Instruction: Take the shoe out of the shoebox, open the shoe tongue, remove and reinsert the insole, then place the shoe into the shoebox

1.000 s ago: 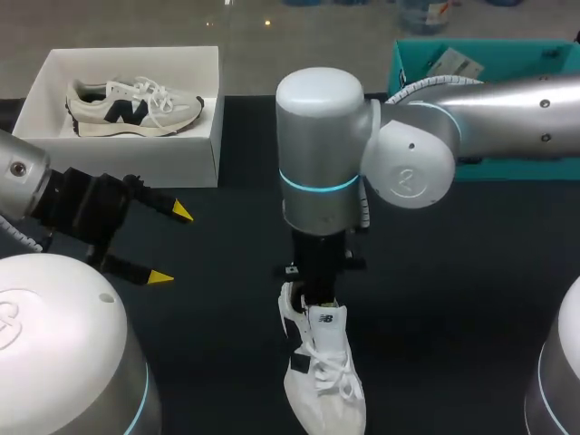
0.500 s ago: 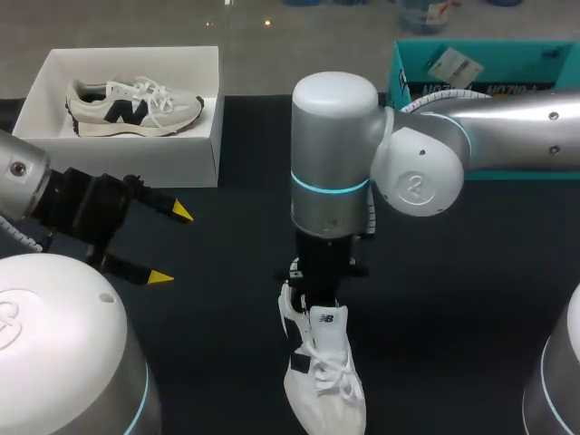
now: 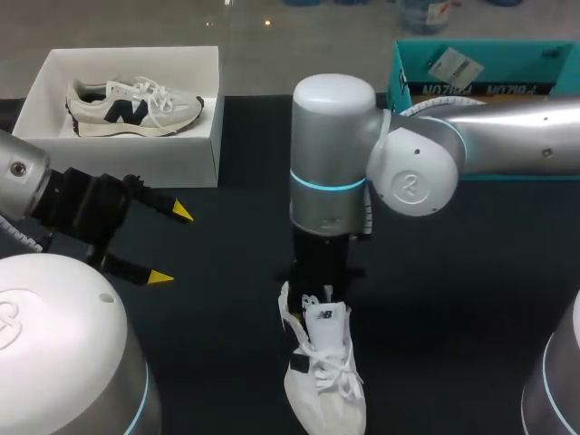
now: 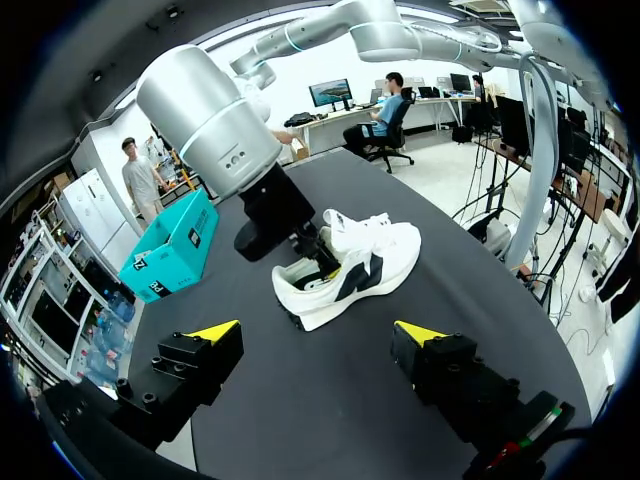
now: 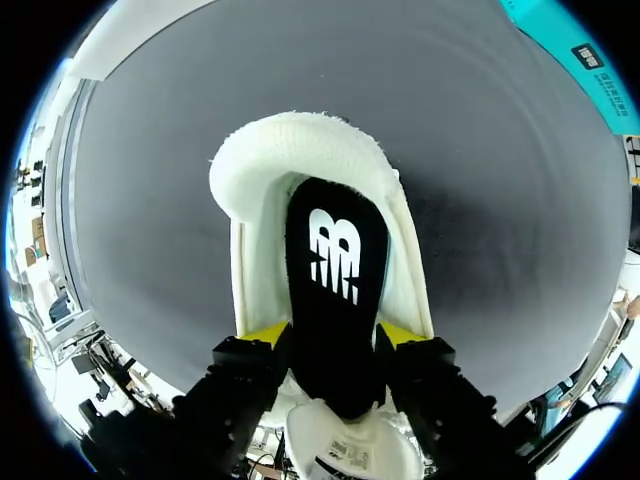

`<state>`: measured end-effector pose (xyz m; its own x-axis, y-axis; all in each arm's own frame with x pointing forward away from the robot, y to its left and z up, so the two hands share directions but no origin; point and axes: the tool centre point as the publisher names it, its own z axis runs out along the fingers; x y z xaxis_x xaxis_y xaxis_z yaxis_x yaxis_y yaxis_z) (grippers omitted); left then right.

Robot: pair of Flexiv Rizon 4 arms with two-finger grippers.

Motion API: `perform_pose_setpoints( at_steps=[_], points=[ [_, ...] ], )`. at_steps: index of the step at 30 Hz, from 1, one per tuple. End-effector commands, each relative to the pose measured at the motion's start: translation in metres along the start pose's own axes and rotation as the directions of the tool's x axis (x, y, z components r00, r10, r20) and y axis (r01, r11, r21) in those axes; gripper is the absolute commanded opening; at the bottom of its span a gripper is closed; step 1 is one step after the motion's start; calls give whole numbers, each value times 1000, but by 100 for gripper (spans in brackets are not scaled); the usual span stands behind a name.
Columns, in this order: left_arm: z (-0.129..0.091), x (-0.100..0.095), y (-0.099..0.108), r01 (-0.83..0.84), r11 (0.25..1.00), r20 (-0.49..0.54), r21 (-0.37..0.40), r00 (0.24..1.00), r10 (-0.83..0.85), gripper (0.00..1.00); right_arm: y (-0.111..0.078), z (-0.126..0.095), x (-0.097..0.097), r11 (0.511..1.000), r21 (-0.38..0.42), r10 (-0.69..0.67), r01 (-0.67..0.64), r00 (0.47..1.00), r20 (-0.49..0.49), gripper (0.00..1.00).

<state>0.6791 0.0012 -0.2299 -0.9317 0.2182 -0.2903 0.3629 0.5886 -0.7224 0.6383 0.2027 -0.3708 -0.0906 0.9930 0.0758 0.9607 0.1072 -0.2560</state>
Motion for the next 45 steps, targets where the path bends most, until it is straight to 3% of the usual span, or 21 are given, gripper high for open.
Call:
perform_pose_setpoints(
  at_steps=[1,16,31,39,45],
  points=[
    [0,0,0,1,1000,-3,-2,1000,-1,100,2,3,5,1000,1,-2,2,1000,3,100],
    [0,0,0,1,1000,-3,-2,1000,-1,100,0,0,10,1000,-21,-7,8,1000,16,99],
    [0,0,0,1,1000,-3,-2,1000,-1,100,2,-52,7,991,-129,-11,21,997,80,100],
    [0,0,0,1,1000,-3,-2,1000,-1,100,-27,-80,2,985,-171,22,-5,995,101,100],
    [0,0,0,1,1000,-3,-2,1000,-1,100,-53,-77,6,990,-139,49,-35,994,100,100]
  ],
)
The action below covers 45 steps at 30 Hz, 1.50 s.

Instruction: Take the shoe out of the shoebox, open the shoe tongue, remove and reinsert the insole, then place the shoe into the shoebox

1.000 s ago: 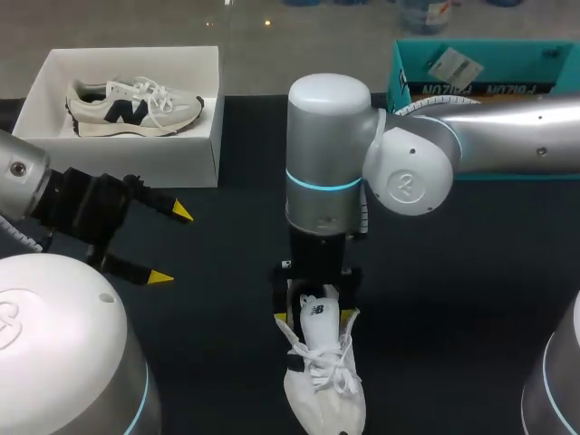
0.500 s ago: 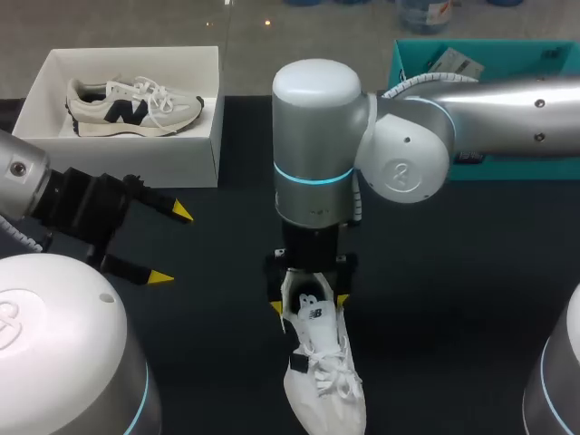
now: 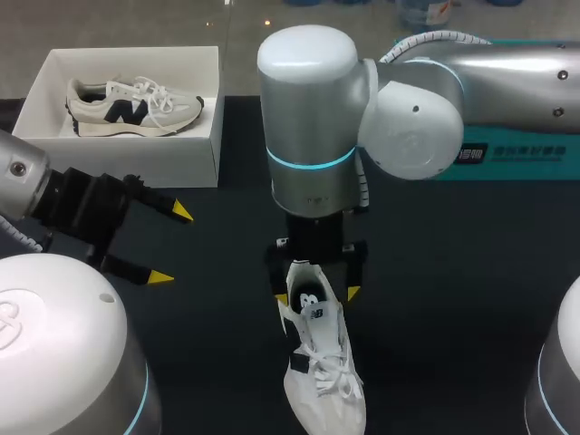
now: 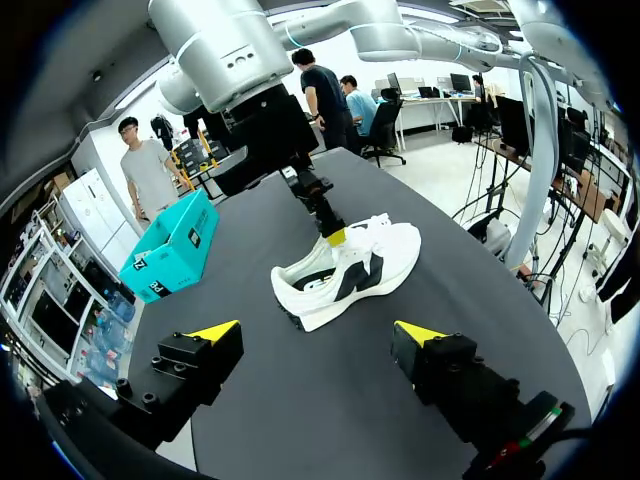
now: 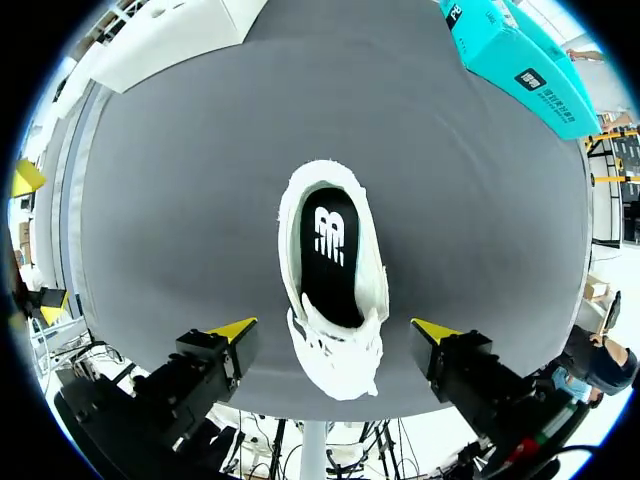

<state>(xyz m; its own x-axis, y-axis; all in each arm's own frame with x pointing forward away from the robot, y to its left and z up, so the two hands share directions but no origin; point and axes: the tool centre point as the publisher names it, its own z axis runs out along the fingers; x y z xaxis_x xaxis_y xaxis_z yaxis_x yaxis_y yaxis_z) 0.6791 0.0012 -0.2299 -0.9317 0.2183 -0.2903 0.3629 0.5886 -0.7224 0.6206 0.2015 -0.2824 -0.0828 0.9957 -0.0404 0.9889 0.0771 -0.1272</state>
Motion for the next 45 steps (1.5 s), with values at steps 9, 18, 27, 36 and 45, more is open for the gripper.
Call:
perform_pose_setpoints(
  at_steps=[9,18,27,36,45],
  points=[
    [0,0,0,1,1000,-3,-2,1000,-1,100,-38,34,6,997,75,28,-24,998,-60,0],
    [0,0,0,1,1000,-3,-2,1000,-1,100,-34,49,5,996,84,42,-34,994,-97,0],
    [0,0,0,1,1000,-3,-2,1000,-1,100,-7,56,-1,998,68,22,-15,994,-104,0],
    [0,0,0,1,1000,-3,-2,1000,-1,100,-10,31,4,1000,29,-9,12,996,-83,0],
    [0,0,0,1,1000,-3,-2,1000,-1,100,7,-5,-10,899,-47,-437,436,899,-15,0]
  ],
)
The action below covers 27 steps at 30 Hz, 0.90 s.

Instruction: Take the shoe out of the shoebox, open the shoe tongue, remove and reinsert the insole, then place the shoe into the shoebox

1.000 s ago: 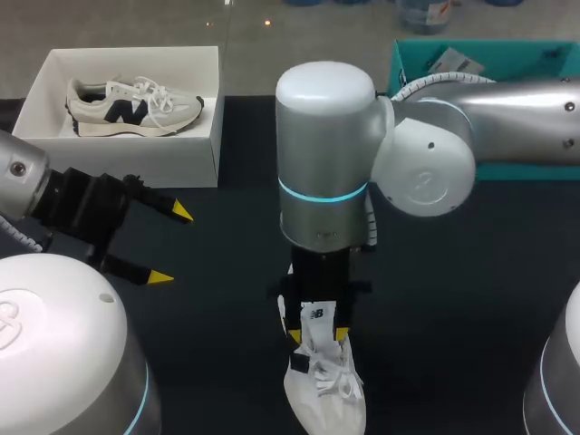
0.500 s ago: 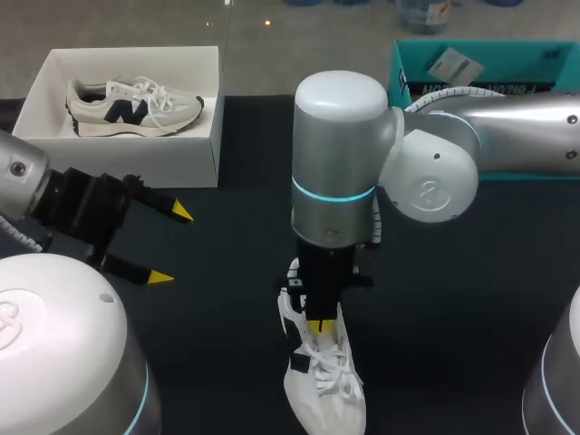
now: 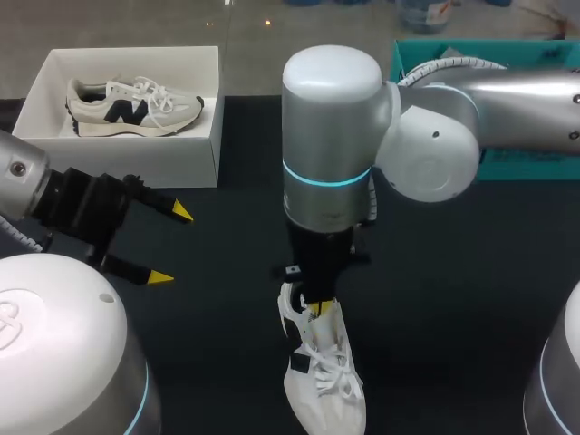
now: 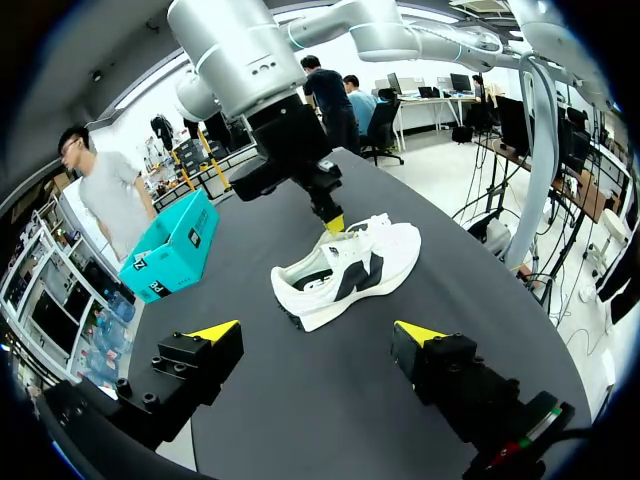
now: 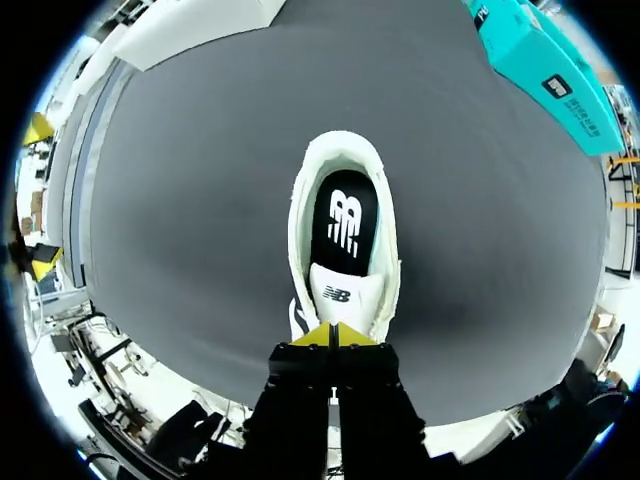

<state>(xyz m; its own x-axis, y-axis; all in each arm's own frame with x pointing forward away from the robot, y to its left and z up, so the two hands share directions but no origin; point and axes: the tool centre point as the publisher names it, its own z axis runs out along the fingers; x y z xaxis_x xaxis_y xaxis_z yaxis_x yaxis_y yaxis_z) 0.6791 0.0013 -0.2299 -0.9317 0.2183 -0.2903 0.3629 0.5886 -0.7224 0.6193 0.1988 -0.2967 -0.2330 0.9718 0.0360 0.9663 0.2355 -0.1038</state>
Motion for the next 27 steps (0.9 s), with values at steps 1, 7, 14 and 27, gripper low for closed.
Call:
perform_pose_setpoints(
  at_steps=[1,7,14,27],
  points=[
    [0,0,0,1,1000,-3,-2,1000,-1,100,8,-24,-8,941,0,-338,338,940,48,0],
    [0,0,0,1,1000,-3,-2,1000,-1,100,13,-40,-16,932,-1,-361,362,931,42,100],
    [0,0,0,1,1000,-3,-2,1000,-1,100,13,-40,-16,932,-1,-361,362,931,42,100],
    [0,0,0,1,1000,-3,-2,1000,-1,100,17,-42,-22,872,-52,-484,488,872,68,100]
  ],
)
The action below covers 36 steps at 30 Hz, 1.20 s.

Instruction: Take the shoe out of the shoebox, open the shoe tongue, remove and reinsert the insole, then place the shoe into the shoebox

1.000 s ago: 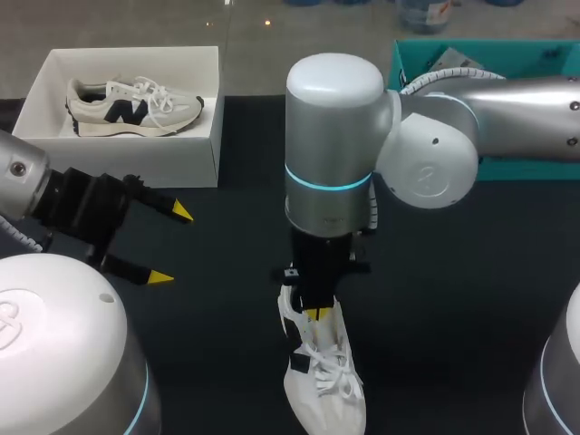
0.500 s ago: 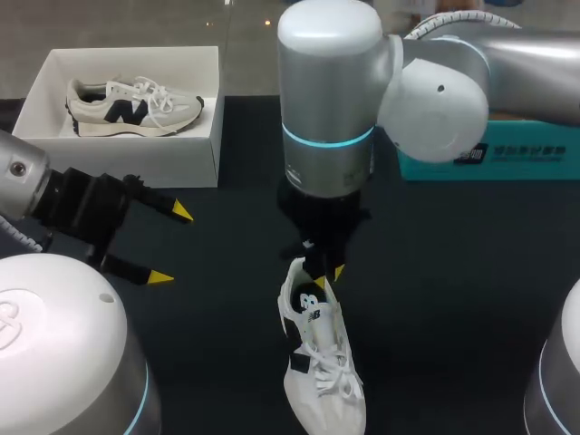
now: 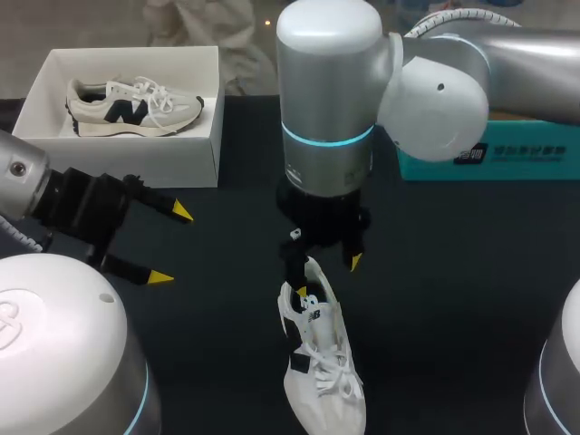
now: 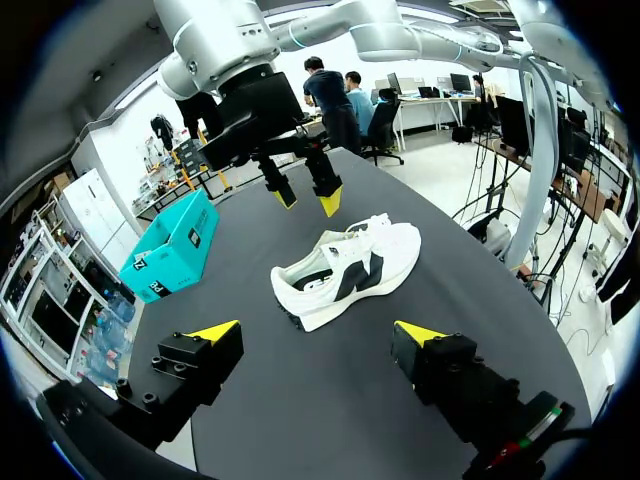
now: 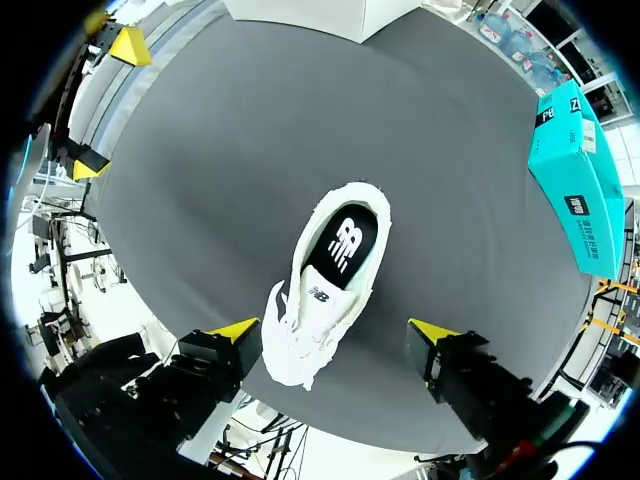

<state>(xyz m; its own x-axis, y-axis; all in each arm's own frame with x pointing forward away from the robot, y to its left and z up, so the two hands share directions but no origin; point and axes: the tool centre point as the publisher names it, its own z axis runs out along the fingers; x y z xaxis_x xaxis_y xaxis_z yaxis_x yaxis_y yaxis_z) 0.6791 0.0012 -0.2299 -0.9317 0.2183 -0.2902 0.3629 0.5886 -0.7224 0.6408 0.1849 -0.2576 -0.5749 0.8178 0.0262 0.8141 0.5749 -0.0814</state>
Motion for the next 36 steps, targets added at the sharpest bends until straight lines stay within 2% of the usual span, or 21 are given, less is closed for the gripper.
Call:
perform_pose_setpoints(
  at_steps=[1,4,6,9,11,13,14,15,36],
  points=[
    [0,0,0,1,1000,-3,-2,1000,-1,100,2,0,-9,980,-90,-176,177,984,21,100],
    [0,0,0,1,1000,-3,-2,1000,-1,100,2,1,-16,933,-136,-334,334,942,26,100],
    [0,0,0,1,1000,-3,-2,1000,-1,100,1,2,-20,868,-197,-458,457,888,39,100],
    [0,0,0,1,1000,-3,-2,1000,-1,100,0,1,-23,774,-232,-595,589,802,54,100],
    [0,0,0,1,1000,-3,-2,1000,-1,100,-2,-1,-25,714,-225,-667,662,742,69,100],
    [0,0,0,1,1000,-3,-2,1000,-1,100,-2,-2,-26,647,-161,-746,745,662,64,100],
    [0,0,0,1,1000,-3,-2,1000,-1,100,-2,-3,-27,625,-102,-773,774,632,52,100],
    [0,0,0,1,1000,-3,-2,1000,-1,100,-1,-1,-30,633,-38,-774,773,634,4,100],
    [0,0,0,1,1000,-3,-2,1000,-1,100,-1,-1,-30,633,-38,-774,773,634,4,100]
  ],
)
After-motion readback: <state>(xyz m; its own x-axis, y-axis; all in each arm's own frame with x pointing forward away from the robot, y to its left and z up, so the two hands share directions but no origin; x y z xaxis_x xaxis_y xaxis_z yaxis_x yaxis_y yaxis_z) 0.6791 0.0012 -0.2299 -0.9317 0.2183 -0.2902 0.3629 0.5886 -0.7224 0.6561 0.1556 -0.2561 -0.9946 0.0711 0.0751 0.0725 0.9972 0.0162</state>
